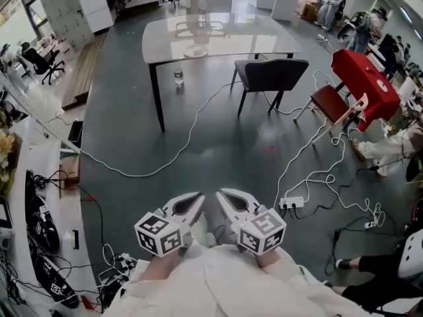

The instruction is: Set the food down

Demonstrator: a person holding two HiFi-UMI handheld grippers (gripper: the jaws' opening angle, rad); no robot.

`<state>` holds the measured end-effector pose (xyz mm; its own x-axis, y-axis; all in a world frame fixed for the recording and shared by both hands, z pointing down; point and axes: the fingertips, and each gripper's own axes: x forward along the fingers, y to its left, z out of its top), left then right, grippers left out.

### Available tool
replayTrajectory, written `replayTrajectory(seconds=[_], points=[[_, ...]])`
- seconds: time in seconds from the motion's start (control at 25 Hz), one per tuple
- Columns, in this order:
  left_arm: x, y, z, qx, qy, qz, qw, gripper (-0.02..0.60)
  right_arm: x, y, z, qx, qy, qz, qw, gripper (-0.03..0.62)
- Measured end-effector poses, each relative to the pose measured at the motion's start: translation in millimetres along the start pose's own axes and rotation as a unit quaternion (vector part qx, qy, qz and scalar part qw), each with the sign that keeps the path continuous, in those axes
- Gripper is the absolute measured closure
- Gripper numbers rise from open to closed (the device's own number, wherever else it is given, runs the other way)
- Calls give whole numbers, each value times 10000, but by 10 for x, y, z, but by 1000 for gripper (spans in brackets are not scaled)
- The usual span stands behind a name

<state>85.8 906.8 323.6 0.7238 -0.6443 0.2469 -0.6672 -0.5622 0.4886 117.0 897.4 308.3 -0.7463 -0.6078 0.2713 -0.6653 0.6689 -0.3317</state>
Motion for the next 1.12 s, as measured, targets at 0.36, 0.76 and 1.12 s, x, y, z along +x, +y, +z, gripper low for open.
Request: replayTrajectory(seconds=[0.36, 0.76, 1.12], points=[[440, 536, 231, -34, 430, -173, 9989, 555, 671, -258, 208, -235, 142, 204, 9994, 592], [1076, 1464, 1147, 53, 507, -482, 9975, 555, 1724, -926, 925, -216, 21, -32, 9998, 592], [1508, 2141, 1648, -133, 589, -813, 9949, 555, 2435, -1445, 1281, 197, -22, -346, 9992, 592]])
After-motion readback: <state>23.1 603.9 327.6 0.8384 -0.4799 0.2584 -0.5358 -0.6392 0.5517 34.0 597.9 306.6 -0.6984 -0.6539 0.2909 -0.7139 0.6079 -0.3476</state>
